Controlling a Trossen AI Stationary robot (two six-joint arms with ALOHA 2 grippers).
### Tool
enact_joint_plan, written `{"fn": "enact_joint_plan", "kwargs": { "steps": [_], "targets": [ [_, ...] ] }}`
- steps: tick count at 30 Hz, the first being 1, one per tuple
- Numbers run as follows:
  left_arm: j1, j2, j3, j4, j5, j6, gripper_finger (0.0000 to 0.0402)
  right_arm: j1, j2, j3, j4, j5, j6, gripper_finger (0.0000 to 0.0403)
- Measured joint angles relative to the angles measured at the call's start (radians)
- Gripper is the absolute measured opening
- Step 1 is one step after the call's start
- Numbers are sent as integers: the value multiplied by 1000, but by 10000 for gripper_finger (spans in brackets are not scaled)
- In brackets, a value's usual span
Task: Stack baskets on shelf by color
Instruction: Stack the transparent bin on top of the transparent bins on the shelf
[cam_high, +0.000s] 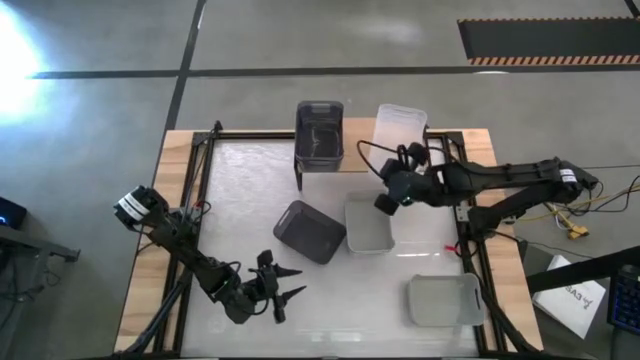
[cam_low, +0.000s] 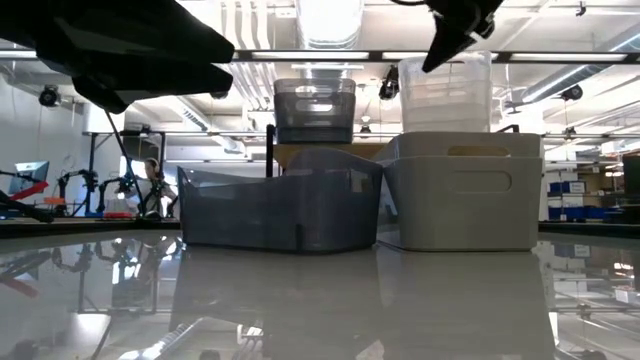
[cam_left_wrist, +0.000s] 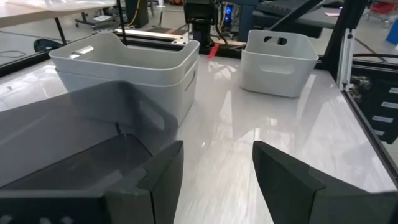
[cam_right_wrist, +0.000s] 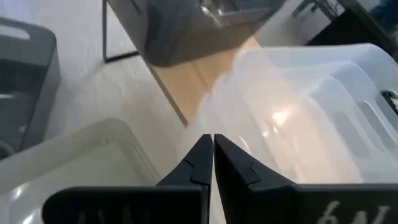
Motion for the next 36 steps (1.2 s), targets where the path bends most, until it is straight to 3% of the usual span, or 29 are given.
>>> {"fn": "enact_joint_plan", "kwargs": {
  "steps": [11, 21, 36],
  "targets": [
    [0, -1, 0, 4, 7, 0, 178, 0, -3, 111, -368, 11, 211, 9],
    [0, -1, -1, 3, 7, -1, 178, -15, -4, 101, -437, 97, 262, 9],
    [-1, -2, -1, 2, 8, -1, 178, -19, -12, 100, -568, 117, 344, 9]
  ]
}}
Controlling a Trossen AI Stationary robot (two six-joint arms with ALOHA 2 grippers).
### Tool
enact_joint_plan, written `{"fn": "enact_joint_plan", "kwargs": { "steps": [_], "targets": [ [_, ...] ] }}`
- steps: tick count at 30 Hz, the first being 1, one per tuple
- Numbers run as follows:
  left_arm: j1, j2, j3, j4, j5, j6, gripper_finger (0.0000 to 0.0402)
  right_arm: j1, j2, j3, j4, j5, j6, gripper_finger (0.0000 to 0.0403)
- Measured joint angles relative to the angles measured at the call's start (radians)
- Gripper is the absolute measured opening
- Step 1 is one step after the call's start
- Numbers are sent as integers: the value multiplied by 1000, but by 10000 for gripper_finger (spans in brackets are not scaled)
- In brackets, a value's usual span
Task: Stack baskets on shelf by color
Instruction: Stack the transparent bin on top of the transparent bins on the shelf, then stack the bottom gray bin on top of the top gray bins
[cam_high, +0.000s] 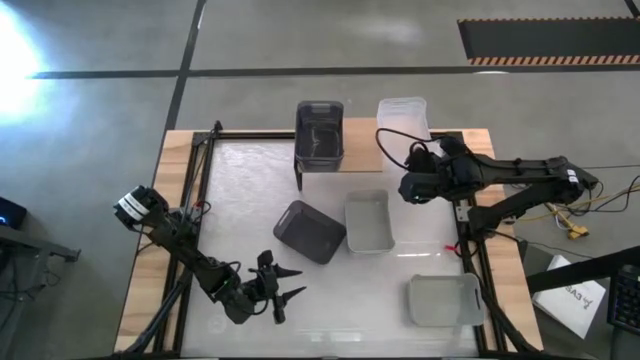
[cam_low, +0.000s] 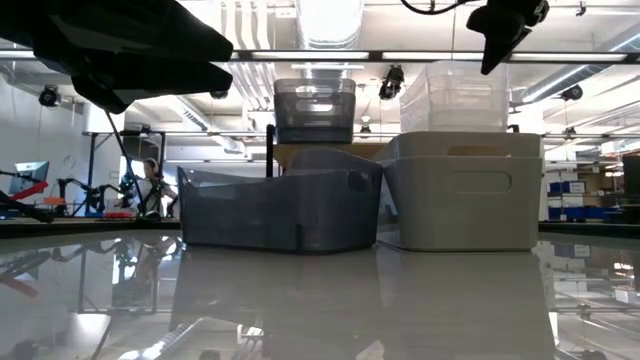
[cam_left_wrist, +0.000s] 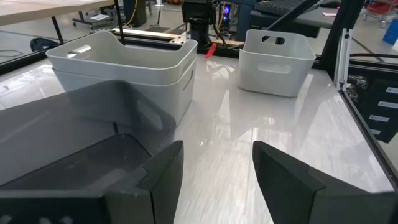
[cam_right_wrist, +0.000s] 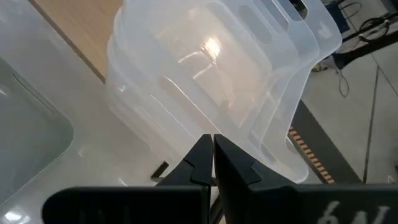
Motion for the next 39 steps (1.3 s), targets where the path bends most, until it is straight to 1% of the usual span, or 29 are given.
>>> {"fn": "enact_joint_plan", "kwargs": {
  "steps": [4, 7, 11, 14, 15, 17, 19, 24, 27, 29, 31, 34, 39],
  "targets": [
    [0, 0, 0, 0, 0, 0, 178, 46, -3, 9, 1, 0, 33, 9],
    [0, 0, 0, 0, 0, 0, 178, 125, 1, 13, 5, 0, 73, 9],
    [0, 0, 0, 0, 0, 0, 178, 292, 28, 6, 34, -2, 156, 9],
    [0, 0, 0, 0, 0, 0, 178, 445, 79, 4, 59, -10, 251, 9],
    [1, 0, 0, 0, 0, 0, 178, 496, 103, 4, 72, -27, 273, 9],
    [1, 0, 0, -1, 0, 0, 178, 589, 160, 12, 83, -92, 313, 9],
    [1, 0, -1, -1, 0, 1, 178, 667, 223, 32, 83, -180, 351, 9],
    [1, 0, -3, -4, 0, 1, 178, 820, 353, 86, 71, -480, 412, 9],
    [1, 0, -4, -3, 0, 6, 178, 899, 420, 124, 69, -628, 482, 11],
    [1, 0, -5, -4, 0, 9, 178, 935, 458, 156, 69, -727, 524, 20],
    [3, 0, -5, -4, 0, 9, 178, 962, 488, 183, 69, -768, 575, 37],
    [6, 0, -6, -4, 0, 10, 178, 996, 524, 205, 82, -771, 604, 76],
    [6, 0, -6, -4, 0, 10, 178, 1057, 582, 195, 122, -765, 517, 143]
  ]
}}
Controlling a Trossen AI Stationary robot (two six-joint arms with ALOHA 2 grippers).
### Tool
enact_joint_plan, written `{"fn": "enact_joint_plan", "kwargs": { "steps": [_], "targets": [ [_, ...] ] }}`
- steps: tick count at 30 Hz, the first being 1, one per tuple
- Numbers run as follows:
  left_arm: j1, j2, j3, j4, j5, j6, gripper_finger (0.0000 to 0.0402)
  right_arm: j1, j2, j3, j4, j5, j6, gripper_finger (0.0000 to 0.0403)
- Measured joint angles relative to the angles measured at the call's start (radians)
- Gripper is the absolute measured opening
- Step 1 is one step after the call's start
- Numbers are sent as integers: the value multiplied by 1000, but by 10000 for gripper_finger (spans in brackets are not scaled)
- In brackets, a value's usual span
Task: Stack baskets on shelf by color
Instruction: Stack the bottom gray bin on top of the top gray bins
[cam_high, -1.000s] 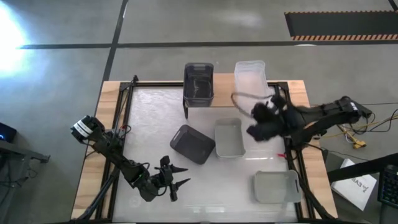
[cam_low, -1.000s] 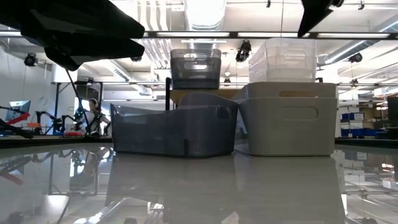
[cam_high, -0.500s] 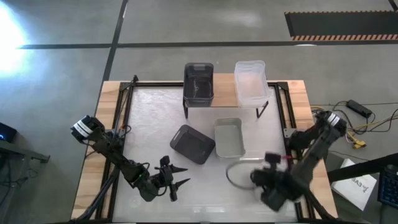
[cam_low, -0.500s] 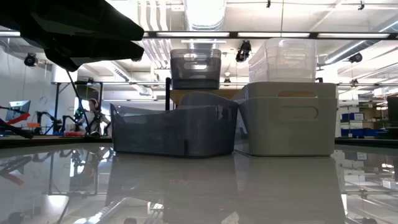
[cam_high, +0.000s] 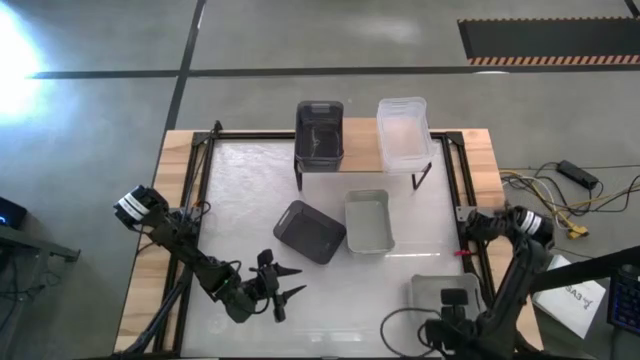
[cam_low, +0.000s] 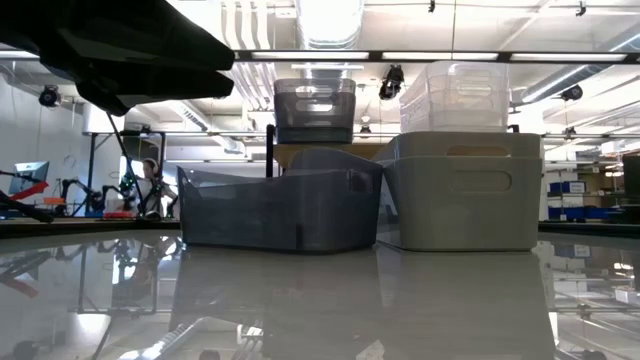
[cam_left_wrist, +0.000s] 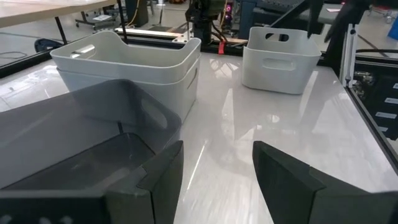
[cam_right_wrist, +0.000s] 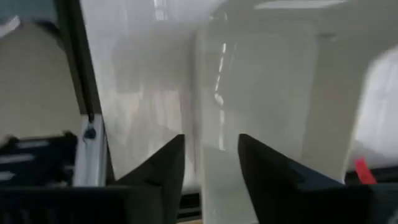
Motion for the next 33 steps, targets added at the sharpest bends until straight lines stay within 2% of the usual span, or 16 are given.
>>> {"fn": "enact_joint_plan", "kwargs": {
  "steps": [3, 6, 10, 15, 18, 27, 33],
  "targets": [
    [0, 0, -2, 0, 0, 0, 178, 13, 23, -11, -4, 2, -34, 164],
    [0, 0, -2, 0, 0, 1, 178, 12, 33, -38, -1, 0, -38, 161],
    [0, 0, -2, 0, 0, 1, 178, 9, 21, -94, 99, -26, -47, 115],
    [1, 0, 0, 0, 0, 2, 178, -24, -14, -141, 252, -24, -17, 25],
    [1, 0, 0, 0, 0, 2, 178, -67, -19, -142, 294, -12, 10, 13],
    [1, 0, -2, -1, 3, 2, 178, -208, -77, -1, 280, 252, -20, 9],
    [1, 0, -2, -4, 14, 1, 178, -304, -107, 209, 182, 454, -23, 9]
  ]
}}
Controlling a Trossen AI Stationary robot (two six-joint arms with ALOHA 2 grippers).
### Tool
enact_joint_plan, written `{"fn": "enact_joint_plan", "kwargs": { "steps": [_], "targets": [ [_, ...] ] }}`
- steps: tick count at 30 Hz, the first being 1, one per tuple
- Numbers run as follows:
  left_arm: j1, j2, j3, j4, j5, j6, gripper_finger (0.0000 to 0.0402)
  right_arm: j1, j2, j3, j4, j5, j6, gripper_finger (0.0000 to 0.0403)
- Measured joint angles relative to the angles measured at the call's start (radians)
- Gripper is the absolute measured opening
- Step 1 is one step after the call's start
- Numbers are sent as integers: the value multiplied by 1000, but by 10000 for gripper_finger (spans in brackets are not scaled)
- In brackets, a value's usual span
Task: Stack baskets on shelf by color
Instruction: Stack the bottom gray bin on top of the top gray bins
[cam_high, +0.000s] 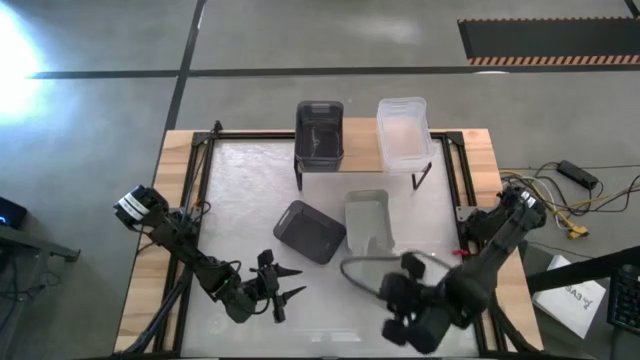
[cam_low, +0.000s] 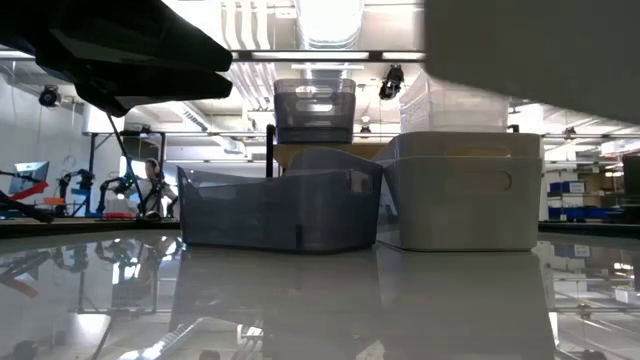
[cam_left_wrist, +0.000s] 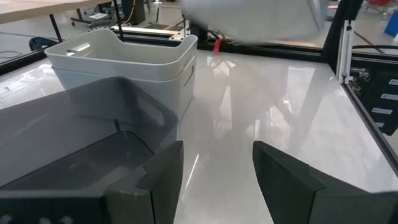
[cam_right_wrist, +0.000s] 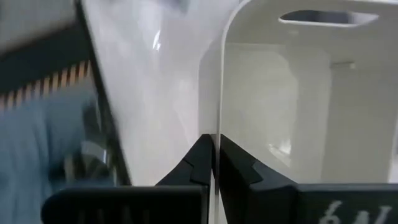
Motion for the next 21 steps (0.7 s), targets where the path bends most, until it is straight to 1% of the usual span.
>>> {"fn": "enact_joint_plan", "kwargs": {
  "steps": [3, 6, 8, 11, 15, 18, 21],
  "targets": [
    [0, 0, 0, -1, 0, 11, 178, -77, 0, 126, -82, 77, 24, 9],
    [0, 0, 0, -1, 1, 22, 178, -193, -2, 227, -212, 106, 38, 9],
    [0, 0, 1, 0, 2, 24, 178, -291, -2, 269, -300, 98, 49, 9],
    [0, 0, 1, 3, 3, 23, 178, -449, -2, 289, -379, 13, 70, 9],
    [0, 0, 0, 4, 7, 23, 178, -618, -1, 250, -358, -128, 67, 9],
    [-1, 0, 1, 3, 7, 24, 178, -692, -1, 199, -298, -202, 66, 8],
    [-1, 0, 2, 4, 7, 25, 178, -728, 0, 149, -237, -232, 81, 8]
  ]
}}
